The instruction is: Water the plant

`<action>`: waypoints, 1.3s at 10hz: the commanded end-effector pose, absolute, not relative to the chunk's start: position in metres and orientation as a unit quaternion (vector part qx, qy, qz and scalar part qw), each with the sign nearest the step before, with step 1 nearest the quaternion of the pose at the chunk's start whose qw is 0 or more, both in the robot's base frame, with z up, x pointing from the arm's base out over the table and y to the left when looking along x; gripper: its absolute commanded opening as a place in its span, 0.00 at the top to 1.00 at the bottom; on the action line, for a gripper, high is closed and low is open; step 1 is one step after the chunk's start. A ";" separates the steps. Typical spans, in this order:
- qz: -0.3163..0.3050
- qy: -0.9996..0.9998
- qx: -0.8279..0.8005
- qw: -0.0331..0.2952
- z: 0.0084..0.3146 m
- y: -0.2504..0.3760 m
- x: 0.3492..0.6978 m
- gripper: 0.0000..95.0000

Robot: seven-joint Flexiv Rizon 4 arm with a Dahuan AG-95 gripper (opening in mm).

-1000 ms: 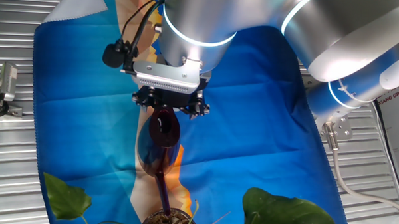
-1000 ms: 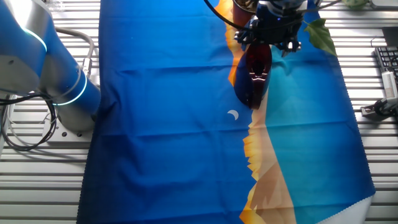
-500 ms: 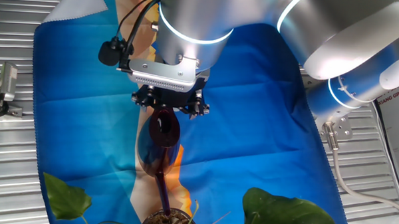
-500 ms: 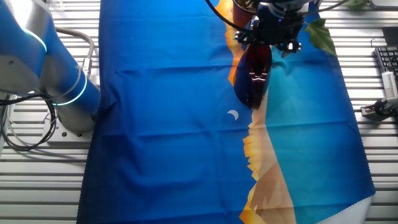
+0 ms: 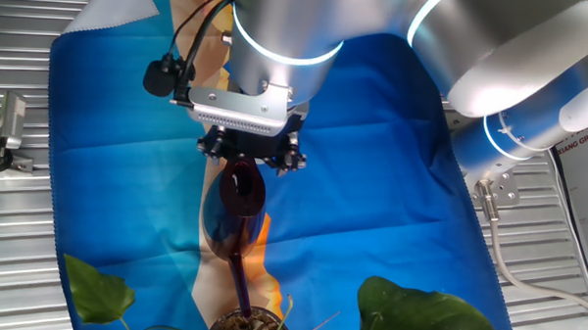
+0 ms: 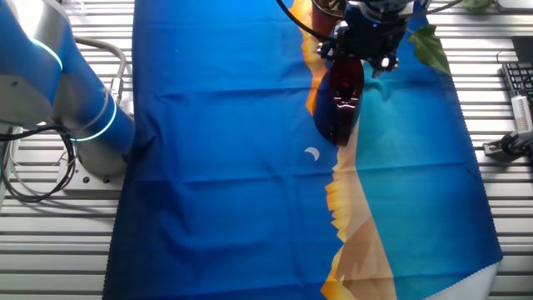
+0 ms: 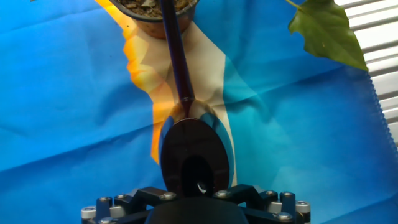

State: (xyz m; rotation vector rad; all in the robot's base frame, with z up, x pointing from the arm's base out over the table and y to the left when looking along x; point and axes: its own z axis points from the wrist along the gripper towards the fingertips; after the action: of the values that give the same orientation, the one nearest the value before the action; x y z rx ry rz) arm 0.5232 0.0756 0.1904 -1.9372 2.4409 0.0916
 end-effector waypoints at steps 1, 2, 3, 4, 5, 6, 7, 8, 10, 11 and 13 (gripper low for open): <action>0.037 0.780 -0.624 0.018 0.191 0.076 0.523 0.20; 0.037 0.780 -0.624 0.018 0.191 0.076 0.523 0.20; 0.037 0.780 -0.624 0.018 0.191 0.076 0.523 0.20; 0.037 0.780 -0.624 0.018 0.191 0.076 0.523 0.20; 0.037 0.780 -0.624 0.018 0.191 0.076 0.523 0.20; 0.037 0.780 -0.624 0.018 0.191 0.076 0.523 0.20; 0.037 0.780 -0.624 0.018 0.191 0.076 0.523 0.20; 0.037 0.780 -0.624 0.018 0.191 0.076 0.523 0.20; 0.037 0.780 -0.624 0.018 0.191 0.076 0.523 0.20; 0.037 0.780 -0.624 0.018 0.191 0.076 0.523 0.20; 0.037 0.780 -0.624 0.018 0.191 0.076 0.523 0.20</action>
State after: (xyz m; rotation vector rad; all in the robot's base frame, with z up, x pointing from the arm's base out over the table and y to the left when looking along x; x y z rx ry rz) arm 0.5234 0.0760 0.1907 -1.9393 2.4222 0.1141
